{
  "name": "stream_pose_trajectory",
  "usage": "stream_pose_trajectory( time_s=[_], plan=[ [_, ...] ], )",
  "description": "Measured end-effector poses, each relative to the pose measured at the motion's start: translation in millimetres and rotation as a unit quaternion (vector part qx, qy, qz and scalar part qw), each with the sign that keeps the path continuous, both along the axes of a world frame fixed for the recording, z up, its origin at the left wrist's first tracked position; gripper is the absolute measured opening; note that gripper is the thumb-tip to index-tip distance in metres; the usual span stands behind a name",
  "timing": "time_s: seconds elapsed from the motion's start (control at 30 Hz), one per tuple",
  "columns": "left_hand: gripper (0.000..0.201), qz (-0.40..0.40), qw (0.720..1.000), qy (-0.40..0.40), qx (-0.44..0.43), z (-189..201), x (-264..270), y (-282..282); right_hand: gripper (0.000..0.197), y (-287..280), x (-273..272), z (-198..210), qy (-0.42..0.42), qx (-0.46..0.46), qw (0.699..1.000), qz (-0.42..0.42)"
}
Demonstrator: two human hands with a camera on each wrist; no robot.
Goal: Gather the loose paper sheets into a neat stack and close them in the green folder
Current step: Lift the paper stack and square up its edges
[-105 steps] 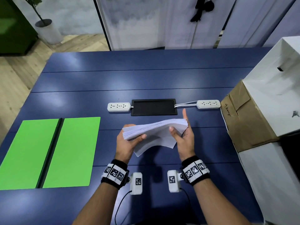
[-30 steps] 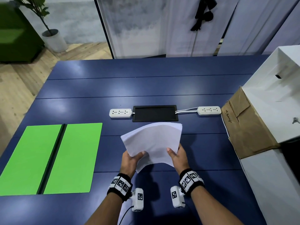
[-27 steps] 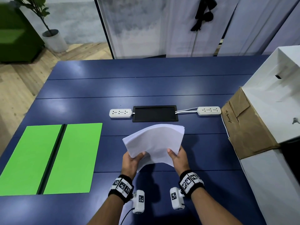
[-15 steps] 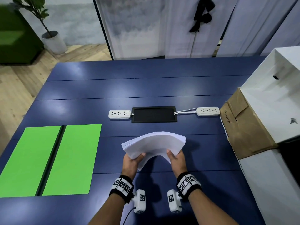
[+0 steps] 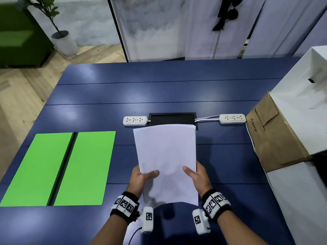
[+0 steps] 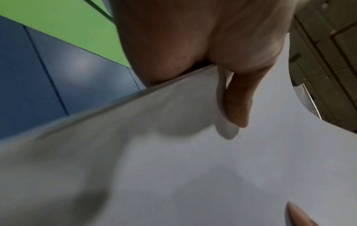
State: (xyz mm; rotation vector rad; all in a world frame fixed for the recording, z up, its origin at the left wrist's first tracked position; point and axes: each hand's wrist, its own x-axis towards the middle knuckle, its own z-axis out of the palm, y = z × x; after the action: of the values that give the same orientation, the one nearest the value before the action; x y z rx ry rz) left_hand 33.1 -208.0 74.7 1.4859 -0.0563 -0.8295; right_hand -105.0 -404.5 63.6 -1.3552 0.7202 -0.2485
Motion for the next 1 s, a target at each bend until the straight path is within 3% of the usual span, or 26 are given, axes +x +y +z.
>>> stream_pose_trajectory(
  time_s=[0.3, 0.47, 0.63, 0.77, 0.83, 0.9, 1.0],
  plan=[
    [0.035, 0.031, 0.998, 0.055, 0.017, -10.6, -7.7, 23.7, 0.031, 29.6, -7.1, -4.7, 0.026, 0.083, 0.996, -0.011],
    [0.033, 0.014, 0.998, 0.045, 0.048, -18.2, -6.1, 40.3, 0.030, 48.2, -0.9, -8.0, 0.056, 0.027, 0.998, 0.023],
    [0.038, -0.012, 0.997, 0.068, 0.024, -27.2, 0.9, 60.8, 0.030, 64.3, 6.2, -17.8, 0.077, -0.013, 0.997, 0.012],
    [0.076, 0.021, 0.991, -0.022, 0.129, -54.8, 38.4, 109.2, 0.029, 63.1, 3.4, -18.1, 0.080, -0.006, 0.997, -0.004],
    [0.069, 0.002, 0.953, -0.141, 0.270, -76.1, 70.6, 151.0, 0.029, 55.7, -2.3, -18.2, 0.088, -0.004, 0.996, -0.019],
    [0.056, -0.043, 0.879, -0.236, 0.413, -96.7, 102.5, 194.2, 0.028, 47.5, -11.0, -19.0, 0.097, -0.002, 0.995, -0.039],
    [0.065, -0.184, 0.775, -0.236, 0.556, -113.7, 125.4, 234.8, 0.032, 35.0, -25.4, -24.9, 0.120, -0.007, 0.991, -0.060]
  ],
)
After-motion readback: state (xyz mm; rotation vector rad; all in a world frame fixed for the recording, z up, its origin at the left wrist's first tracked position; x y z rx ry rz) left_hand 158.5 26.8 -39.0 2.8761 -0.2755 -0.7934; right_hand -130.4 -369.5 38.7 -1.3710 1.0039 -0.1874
